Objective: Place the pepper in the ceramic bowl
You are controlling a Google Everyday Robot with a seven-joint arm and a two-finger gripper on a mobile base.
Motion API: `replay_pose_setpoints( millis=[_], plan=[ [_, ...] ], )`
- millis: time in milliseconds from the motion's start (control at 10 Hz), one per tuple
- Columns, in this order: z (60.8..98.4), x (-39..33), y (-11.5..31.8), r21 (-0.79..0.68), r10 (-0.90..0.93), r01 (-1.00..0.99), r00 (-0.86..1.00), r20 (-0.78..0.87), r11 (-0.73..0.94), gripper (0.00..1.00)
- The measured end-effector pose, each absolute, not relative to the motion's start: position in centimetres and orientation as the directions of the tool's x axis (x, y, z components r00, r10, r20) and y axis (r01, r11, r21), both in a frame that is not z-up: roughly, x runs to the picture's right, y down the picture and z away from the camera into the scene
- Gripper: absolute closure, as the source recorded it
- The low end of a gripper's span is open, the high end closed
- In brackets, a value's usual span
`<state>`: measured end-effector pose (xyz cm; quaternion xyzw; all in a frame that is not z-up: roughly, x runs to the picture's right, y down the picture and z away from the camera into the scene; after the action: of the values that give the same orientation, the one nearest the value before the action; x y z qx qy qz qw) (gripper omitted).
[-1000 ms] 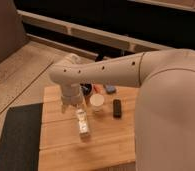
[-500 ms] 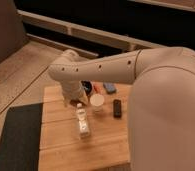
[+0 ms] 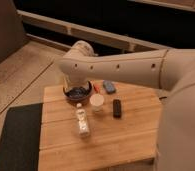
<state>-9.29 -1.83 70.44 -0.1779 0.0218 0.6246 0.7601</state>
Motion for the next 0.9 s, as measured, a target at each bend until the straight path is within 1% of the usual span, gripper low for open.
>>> replay_pose_setpoints(
  millis=[100, 400, 600, 900],
  plan=[
    [69.5, -8.9, -2.9, -0.272, 0.955, -0.950, 0.216, -0.203, 0.157, 0.35],
    [69.3, -9.1, -3.0, -0.278, 0.956, -0.946, 0.224, -0.192, 0.166, 0.35],
    [70.1, -7.7, -3.2, -0.234, 0.955, -0.958, 0.216, -0.201, 0.167, 0.35],
    [71.0, -5.1, -5.0, -0.193, 0.969, -0.971, 0.177, -0.175, 0.142, 0.35]
  ],
)
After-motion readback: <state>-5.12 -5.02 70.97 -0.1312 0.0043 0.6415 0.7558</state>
